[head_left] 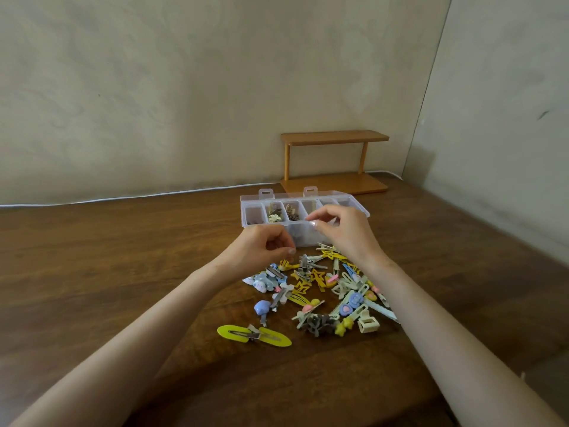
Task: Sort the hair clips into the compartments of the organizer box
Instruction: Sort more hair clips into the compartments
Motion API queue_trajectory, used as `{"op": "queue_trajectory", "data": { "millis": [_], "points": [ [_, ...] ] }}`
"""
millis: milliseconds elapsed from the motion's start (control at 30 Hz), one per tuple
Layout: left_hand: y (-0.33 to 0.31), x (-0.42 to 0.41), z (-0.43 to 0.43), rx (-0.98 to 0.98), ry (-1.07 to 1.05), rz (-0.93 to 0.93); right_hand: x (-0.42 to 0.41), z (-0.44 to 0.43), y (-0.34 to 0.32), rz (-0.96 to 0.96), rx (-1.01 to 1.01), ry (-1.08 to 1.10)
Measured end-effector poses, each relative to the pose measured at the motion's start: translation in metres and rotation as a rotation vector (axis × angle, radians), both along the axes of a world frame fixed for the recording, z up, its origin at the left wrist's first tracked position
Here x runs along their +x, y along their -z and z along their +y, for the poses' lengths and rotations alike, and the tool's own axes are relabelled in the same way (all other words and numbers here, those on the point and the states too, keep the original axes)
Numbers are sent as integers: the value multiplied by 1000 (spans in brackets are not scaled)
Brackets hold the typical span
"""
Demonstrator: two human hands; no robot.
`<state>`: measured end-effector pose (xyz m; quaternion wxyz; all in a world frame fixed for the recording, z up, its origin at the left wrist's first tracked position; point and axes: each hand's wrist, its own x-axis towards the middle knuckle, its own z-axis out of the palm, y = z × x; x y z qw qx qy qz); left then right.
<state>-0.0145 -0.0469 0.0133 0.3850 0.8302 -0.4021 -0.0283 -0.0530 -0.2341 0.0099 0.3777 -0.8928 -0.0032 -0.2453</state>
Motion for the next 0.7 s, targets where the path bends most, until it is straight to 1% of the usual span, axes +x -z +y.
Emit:
{"op": "queue_trajectory", "data": {
  "millis": [167, 333, 400, 467, 567, 700],
  "points": [
    [1, -7, -4, 97, 88, 13, -36, 5, 8, 32, 37, -48],
    [-1, -17, -7, 138, 192, 47, -67, 4, 14, 78, 55, -100],
    [-3, -22, -8, 206, 266, 80, -72, 2, 17, 71, 57, -88],
    [-5, -28, -10, 318, 332, 104, -75, 1, 18, 79, 60, -105],
    [-2, -32, -11, 476, 361, 42, -83, 0, 16, 88, 47, -179],
    [3, -31, -12, 543, 395, -76, -91, -2, 15, 146, -24, -284]
  ]
}}
